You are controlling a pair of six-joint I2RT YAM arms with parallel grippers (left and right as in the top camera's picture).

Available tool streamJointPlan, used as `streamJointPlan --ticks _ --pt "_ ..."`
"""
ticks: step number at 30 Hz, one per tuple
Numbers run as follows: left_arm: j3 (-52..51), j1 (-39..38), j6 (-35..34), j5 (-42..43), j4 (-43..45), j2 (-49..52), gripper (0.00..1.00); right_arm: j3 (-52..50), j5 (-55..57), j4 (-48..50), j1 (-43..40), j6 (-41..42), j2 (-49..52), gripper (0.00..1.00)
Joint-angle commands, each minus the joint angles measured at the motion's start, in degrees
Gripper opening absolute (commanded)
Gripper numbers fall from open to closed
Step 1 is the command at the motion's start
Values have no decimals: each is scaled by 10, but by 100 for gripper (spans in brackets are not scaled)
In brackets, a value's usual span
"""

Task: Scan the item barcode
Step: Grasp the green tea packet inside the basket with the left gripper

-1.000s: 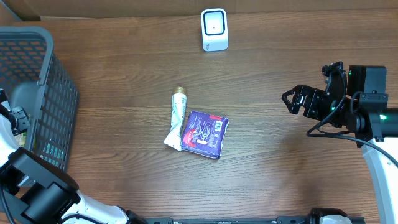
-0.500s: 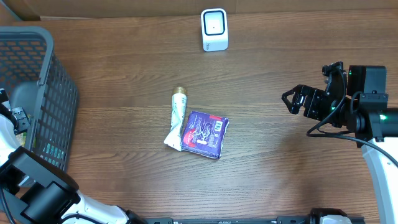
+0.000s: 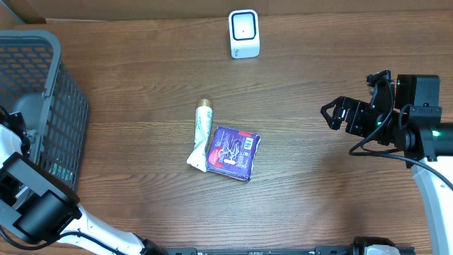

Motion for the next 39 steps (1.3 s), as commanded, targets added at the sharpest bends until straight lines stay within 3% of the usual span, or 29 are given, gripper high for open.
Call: streamJointPlan --ticks 1,8,23,27,34,37,38,39 --pt "-3 5 11 7 9 24 59 11 -3 3 -2 -4 2 100" --pt "10 4 -27 -32 3 17 63 11 -3 3 -2 -4 2 100" --pt "43 20 9 -12 -4 14 55 11 -3 3 -2 -4 2 100" --pt "42 33 9 -7 -12 16 58 11 -3 3 -2 -4 2 100" --pt "41 56 9 95 -16 37 63 11 -3 3 -2 -4 2 100" --pt "41 55 9 96 -22 50 49 11 -3 3 -2 -5 2 100" --pt "41 55 8 96 -23 53 39 11 -3 3 -2 -4 2 100" --pt "41 54 5 96 -23 53 22 11 -3 3 -2 -4 2 100"
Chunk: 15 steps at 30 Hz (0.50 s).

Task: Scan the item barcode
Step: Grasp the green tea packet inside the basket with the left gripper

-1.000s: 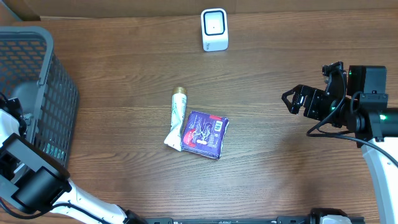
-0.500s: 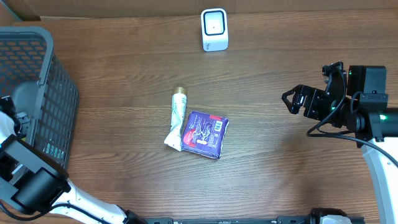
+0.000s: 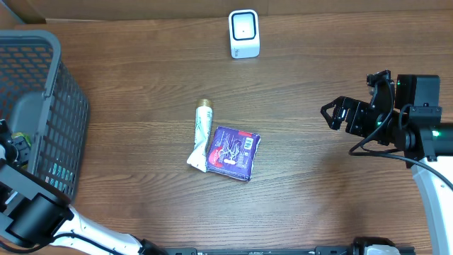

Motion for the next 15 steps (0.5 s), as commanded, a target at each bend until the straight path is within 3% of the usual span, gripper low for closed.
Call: streamJointPlan --ticks 1,2,9,15 --pt "4 0 -7 31 -5 28 8 11 -3 3 -2 -5 2 100" --pt "4 -1 -17 36 -4 28 4 11 -3 3 -2 -5 2 100" --pt "15 -17 -72 44 -14 23 4 11 -3 3 -2 -5 2 100" --pt "93 -71 -101 50 -68 -13 4 11 -3 3 -2 -5 2 100"
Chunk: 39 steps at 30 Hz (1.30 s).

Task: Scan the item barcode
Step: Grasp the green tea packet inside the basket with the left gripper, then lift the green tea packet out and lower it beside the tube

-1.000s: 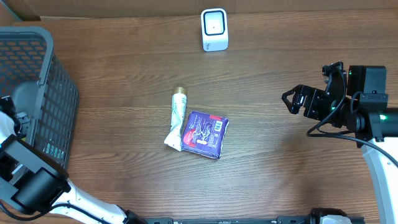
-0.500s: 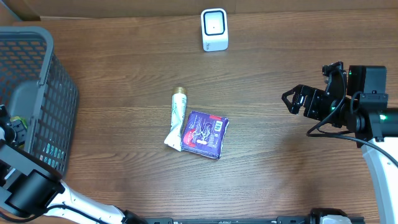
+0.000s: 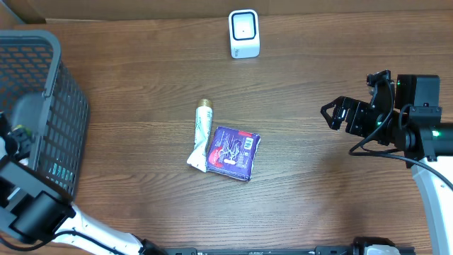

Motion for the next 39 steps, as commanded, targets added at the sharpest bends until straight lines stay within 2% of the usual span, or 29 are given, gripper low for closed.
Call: streamJointPlan --ticks 1,5,10,15,20,22,24,28,30,35,39 --pt "70 -54 -46 32 -24 -22 4 11 -3 3 -2 -5 2 100" --pt "139 -101 -100 32 -59 -65 4 11 -3 3 -2 -5 2 100" --pt "195 -159 -122 13 -68 -132 4 11 -3 3 -2 -5 2 100" --pt "223 -226 -149 -105 -75 -209 4 11 -3 3 -2 -5 2 100" --pt "223 -326 -169 -246 -93 -275 4 11 -3 3 -2 -5 2 100" --pt "223 -348 -170 -267 -99 -282 4 11 -3 3 -2 -5 2 100" --pt "223 -370 -183 -269 -122 -283 4 11 -3 3 -2 -5 2 100" --pt "222 -406 -291 -256 -193 -274 4 11 -3 3 -2 -5 2 100" --pt "222 -421 -327 -221 -226 -265 4 11 -3 3 -2 -5 2 100" --pt "212 -462 -344 -108 -301 -230 4 11 -3 3 -2 -5 2 100" --pt "155 -497 -352 -103 -300 -198 4 11 -3 3 -2 -5 2 100"
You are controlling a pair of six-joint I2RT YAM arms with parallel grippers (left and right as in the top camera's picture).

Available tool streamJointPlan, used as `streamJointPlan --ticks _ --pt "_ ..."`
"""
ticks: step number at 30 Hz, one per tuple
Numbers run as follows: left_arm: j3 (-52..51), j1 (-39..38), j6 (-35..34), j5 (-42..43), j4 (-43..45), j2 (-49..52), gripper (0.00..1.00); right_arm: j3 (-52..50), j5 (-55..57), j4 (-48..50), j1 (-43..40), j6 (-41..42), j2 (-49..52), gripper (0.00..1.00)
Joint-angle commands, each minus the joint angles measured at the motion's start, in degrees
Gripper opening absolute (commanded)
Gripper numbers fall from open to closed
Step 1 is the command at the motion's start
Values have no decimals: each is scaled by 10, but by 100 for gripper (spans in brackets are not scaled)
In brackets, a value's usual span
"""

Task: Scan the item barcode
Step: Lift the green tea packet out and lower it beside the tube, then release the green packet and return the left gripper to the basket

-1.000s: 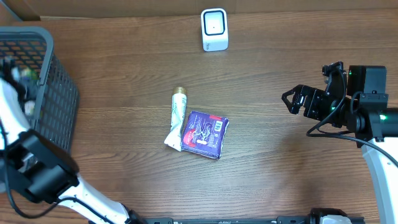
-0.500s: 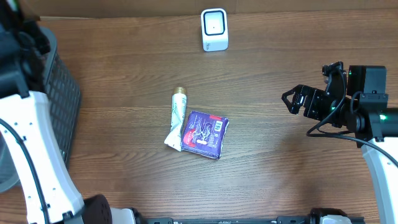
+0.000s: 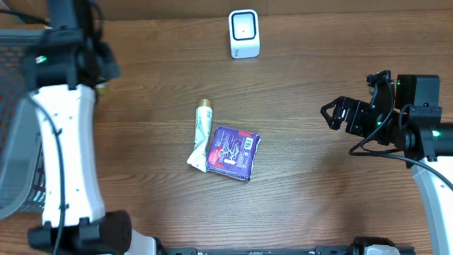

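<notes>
The white barcode scanner (image 3: 244,33) stands at the table's far edge. Mid-table lie a white tube with a gold cap (image 3: 202,133) and, touching its lower end, a purple packet (image 3: 234,153). My left arm (image 3: 67,127) reaches from the near left edge up to the far left. Its dark gripper end (image 3: 105,69) sits at the basket's right rim, and its fingers are hidden from above. A small tan bit (image 3: 103,89) shows just under it. At the right, level with the tube, my right gripper (image 3: 331,115) hangs open and empty.
A grey mesh basket (image 3: 15,191) fills the left edge, partly covered by the left arm. The wooden table carries nothing else besides the scanner, the tube and the packet.
My left arm was low at the left edge by the basket. It now stretches across the basket with its gripper end at the far left. Tube, packet, scanner and right arm are unchanged.
At all three earlier moments my left arm stayed at the left edge beside or inside the basket, shifting only slightly. Now it is raised over the basket's right rim. The right gripper has stayed open in one place, and the items have not moved.
</notes>
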Motion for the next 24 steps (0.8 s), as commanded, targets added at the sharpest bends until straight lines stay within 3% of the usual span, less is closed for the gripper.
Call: streamJointPlan --ticks 1,11,17,24 --pt "-59 -30 -31 31 16 31 4 11 -3 3 -2 -5 2 100" --pt "-290 -93 5 78 187 71 4 11 -3 3 -2 -5 2 100" --pt "-373 -111 3 128 286 71 4 11 -3 3 -2 -5 2 100" --pt "-443 -128 2 155 336 72 4 11 -3 3 -2 -5 2 100"
